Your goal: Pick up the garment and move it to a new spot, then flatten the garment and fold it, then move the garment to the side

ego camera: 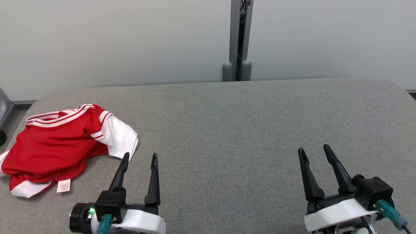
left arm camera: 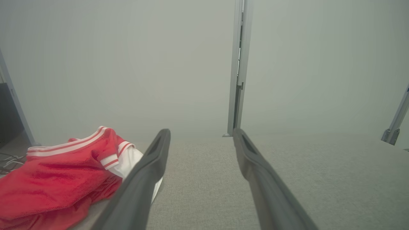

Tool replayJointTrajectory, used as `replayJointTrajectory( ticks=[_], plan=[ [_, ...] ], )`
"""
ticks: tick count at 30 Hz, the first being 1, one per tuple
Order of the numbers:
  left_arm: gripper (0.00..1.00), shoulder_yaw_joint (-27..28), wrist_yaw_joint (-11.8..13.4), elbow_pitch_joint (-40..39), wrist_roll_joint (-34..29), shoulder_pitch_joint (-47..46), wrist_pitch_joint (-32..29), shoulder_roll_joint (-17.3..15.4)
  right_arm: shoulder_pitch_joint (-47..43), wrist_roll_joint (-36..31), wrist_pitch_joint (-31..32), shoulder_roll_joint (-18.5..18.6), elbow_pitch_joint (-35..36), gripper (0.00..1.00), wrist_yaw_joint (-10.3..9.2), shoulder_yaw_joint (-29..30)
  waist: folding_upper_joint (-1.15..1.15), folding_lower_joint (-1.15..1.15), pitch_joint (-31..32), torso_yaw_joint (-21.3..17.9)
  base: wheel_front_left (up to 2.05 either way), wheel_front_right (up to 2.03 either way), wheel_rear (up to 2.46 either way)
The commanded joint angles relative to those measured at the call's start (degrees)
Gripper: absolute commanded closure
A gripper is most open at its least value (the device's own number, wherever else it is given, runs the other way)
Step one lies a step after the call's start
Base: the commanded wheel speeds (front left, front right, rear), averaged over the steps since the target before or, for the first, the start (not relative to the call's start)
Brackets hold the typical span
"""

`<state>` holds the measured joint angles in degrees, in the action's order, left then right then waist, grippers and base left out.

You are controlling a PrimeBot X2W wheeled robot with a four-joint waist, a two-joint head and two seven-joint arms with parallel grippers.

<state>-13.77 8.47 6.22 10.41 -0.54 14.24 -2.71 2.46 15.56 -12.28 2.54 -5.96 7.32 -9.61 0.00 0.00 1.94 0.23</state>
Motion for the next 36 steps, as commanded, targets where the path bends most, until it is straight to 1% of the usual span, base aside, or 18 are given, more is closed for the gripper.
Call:
replayJointTrajectory(
  ticks=[1, 7, 16, 30, 36],
  plan=[
    [0.00, 0.1, 0.4, 0.1, -1.6, -1.4, 0.5, -0.3, 0.8, -1.7, -1.0, 0.5, 0.0, 0.00, 0.26, -0.2, 0.00, 0.00, 0.0, 0.0, 0.00, 0.00, 0.00],
    [0.00, -0.2, 0.3, 0.8, -3.6, -1.6, 0.6, -0.3, 1.0, -3.9, -1.8, 0.5, -0.6, 0.00, 0.28, -0.6, 0.00, 0.00, -0.1, 0.1, 0.00, 0.00, 0.00],
    [0.00, -0.1, 1.1, 1.0, -6.1, -2.0, 0.9, -0.3, 1.5, -7.4, -3.2, 0.6, -1.5, 0.00, 0.30, -1.4, 0.00, 0.00, 0.0, 0.3, 0.00, 0.00, 0.00],
    [0.00, 0.1, 1.2, 1.8, -5.6, -1.8, 0.9, -0.3, 1.3, -6.8, -3.0, 0.6, -2.7, 0.00, 0.23, -1.8, 0.00, 0.00, -0.1, 0.2, 0.00, 0.00, 0.00],
    [0.00, 0.2, 1.4, 1.6, -5.6, -2.1, 0.9, -0.3, 1.4, -6.0, -3.0, 0.5, -3.0, 0.00, 0.23, -2.8, 0.00, 0.00, -0.1, 1.4, 0.00, 0.00, 0.00]
  ],
)
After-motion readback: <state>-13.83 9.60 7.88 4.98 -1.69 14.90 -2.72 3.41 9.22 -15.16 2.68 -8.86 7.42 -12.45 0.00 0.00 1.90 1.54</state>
